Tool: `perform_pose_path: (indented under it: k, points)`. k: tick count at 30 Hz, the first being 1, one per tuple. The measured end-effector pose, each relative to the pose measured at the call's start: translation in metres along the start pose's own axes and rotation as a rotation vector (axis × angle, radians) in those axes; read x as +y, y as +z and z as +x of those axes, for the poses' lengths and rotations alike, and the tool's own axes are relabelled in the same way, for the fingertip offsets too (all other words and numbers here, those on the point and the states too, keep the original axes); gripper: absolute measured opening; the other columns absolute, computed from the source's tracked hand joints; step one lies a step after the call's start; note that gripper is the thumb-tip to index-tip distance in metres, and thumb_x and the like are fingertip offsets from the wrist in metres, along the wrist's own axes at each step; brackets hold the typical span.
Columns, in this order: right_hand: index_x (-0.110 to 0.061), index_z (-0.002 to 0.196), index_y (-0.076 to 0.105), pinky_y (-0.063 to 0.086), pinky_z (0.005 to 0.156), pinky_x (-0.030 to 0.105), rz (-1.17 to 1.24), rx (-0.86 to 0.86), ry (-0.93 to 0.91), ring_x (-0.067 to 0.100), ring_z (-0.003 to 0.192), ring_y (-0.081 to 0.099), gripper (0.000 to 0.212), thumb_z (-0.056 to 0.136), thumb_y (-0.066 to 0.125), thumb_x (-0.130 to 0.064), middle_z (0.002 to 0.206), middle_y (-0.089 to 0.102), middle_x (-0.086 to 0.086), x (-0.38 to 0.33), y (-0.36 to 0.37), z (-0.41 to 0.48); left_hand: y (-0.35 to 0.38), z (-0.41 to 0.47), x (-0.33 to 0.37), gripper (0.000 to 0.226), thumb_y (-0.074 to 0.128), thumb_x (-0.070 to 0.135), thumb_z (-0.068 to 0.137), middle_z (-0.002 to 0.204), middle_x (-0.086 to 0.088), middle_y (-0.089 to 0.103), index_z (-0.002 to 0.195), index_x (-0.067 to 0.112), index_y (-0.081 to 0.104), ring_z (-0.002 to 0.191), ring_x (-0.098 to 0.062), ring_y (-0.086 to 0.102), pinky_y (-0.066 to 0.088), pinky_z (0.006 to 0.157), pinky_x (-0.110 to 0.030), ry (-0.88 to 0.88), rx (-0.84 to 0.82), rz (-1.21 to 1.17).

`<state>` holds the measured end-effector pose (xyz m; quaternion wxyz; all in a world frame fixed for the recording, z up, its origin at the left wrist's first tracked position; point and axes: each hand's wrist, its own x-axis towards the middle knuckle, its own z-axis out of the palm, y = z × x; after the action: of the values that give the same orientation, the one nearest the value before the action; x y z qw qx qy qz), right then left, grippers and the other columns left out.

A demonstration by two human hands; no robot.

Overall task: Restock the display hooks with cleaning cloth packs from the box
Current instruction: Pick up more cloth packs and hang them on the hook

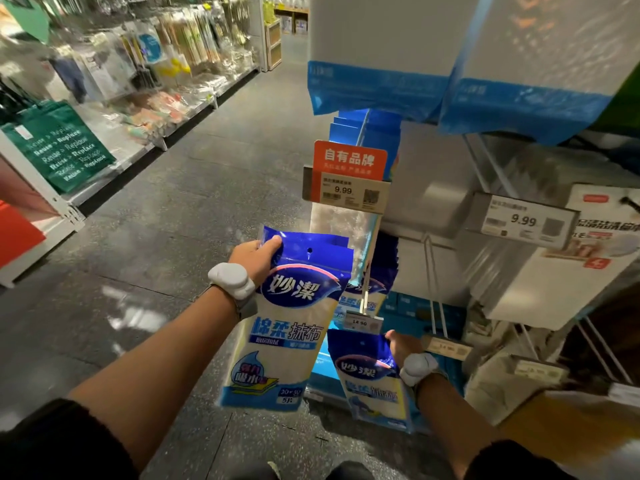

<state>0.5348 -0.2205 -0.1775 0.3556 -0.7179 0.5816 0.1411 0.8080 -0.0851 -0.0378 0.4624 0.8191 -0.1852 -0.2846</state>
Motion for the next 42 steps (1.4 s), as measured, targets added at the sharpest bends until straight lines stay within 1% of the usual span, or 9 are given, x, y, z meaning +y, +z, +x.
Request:
perform_pose_path:
  k: [6,11,13,17,27,32,37,40,42]
  points:
    - [0.003,0.13,0.059,0.044,0.1,0.032,0.046,0.02,-0.007,0.038,0.127,0.054,0.037,0.106,0.038,-0.017,0.134,0.059,0.026,-0.001,-0.003,0.008,-0.002,0.002,0.001,0.045,0.061,0.044,0.097,0.088,-0.014,0.071,0.091,0.0,0.072,0.071,-0.024,0.064,0.048,0.06,-0.028,-0.033,-0.026,0.001]
    - [-0.015,0.066,0.05,0.035,0.075,0.029,0.109,0.042,-0.001,0.028,0.08,0.053,0.038,0.103,0.045,-0.02,0.086,0.057,0.018,0.007,0.005,0.019,-0.001,0.0,0.004,0.037,0.064,0.041,0.097,0.086,-0.013,0.07,0.086,0.005,0.071,0.07,-0.024,0.063,0.048,0.059,-0.027,-0.04,-0.049,-0.018]
    - [-0.005,0.072,0.056,0.036,0.074,0.032,0.207,0.023,0.049,0.026,0.069,0.051,0.038,0.104,0.043,-0.018,0.081,0.057,0.019,0.004,0.003,0.016,0.0,0.001,0.003,0.036,0.065,0.041,0.095,0.087,-0.014,0.072,0.084,0.007,0.07,0.073,-0.026,0.065,0.049,0.06,-0.027,-0.048,-0.049,-0.034]
    - [0.001,0.132,0.06,0.043,0.106,0.035,0.355,-0.011,0.049,0.036,0.127,0.055,0.042,0.104,0.041,-0.023,0.138,0.059,0.02,-0.002,-0.003,0.027,0.003,0.001,0.004,0.034,0.066,0.039,0.095,0.08,-0.009,0.072,0.079,0.01,0.069,0.07,-0.024,0.065,0.049,0.058,-0.025,-0.057,-0.054,-0.065]
    - [-0.031,0.072,0.052,0.051,0.103,0.049,0.71,0.037,0.031,0.02,0.095,0.056,0.027,0.099,0.047,-0.029,0.123,0.066,0.021,0.014,0.02,0.075,0.007,-0.003,0.0,0.046,0.064,0.04,0.097,0.096,-0.019,0.075,0.103,-0.004,0.072,0.073,-0.026,0.066,0.051,0.064,-0.028,-0.057,-0.078,-0.051]
    - [-0.027,0.072,0.052,0.053,0.093,0.043,0.743,0.105,0.036,0.021,0.083,0.058,0.03,0.101,0.046,-0.027,0.091,0.06,0.007,-0.019,-0.005,0.037,0.007,-0.001,-0.006,0.04,0.066,0.043,0.094,0.1,-0.024,0.076,0.087,0.003,0.071,0.076,-0.028,0.066,0.051,0.071,-0.036,-0.057,-0.069,-0.057]
    - [-0.033,0.068,0.041,0.048,0.094,0.04,0.531,0.191,-0.071,0.019,0.095,0.047,0.039,0.104,0.041,-0.018,0.099,0.051,0.008,-0.039,-0.028,0.029,0.013,-0.005,-0.01,0.04,0.068,0.043,0.093,0.092,-0.02,0.076,0.081,0.004,0.069,0.076,-0.03,0.069,0.054,0.072,-0.038,-0.067,-0.102,-0.056]
    - [-0.007,0.069,0.049,0.041,0.08,0.038,0.593,0.379,-0.168,0.028,0.089,0.054,0.032,0.099,0.043,0.003,0.089,0.057,0.019,-0.061,-0.04,0.002,0.016,-0.003,-0.012,0.046,0.071,0.046,0.09,0.088,-0.018,0.077,0.081,0.0,0.072,0.081,-0.037,0.074,0.06,0.077,-0.046,-0.071,-0.112,-0.041]
    - [-0.005,0.072,0.057,0.043,0.07,0.041,0.722,0.496,-0.253,0.024,0.072,0.057,0.029,0.099,0.05,-0.014,0.076,0.062,0.012,-0.08,-0.042,-0.021,0.019,-0.005,-0.008,0.041,0.072,0.045,0.09,0.088,-0.016,0.077,0.08,0.006,0.072,0.08,-0.035,0.074,0.061,0.078,-0.046,-0.071,-0.139,-0.038]
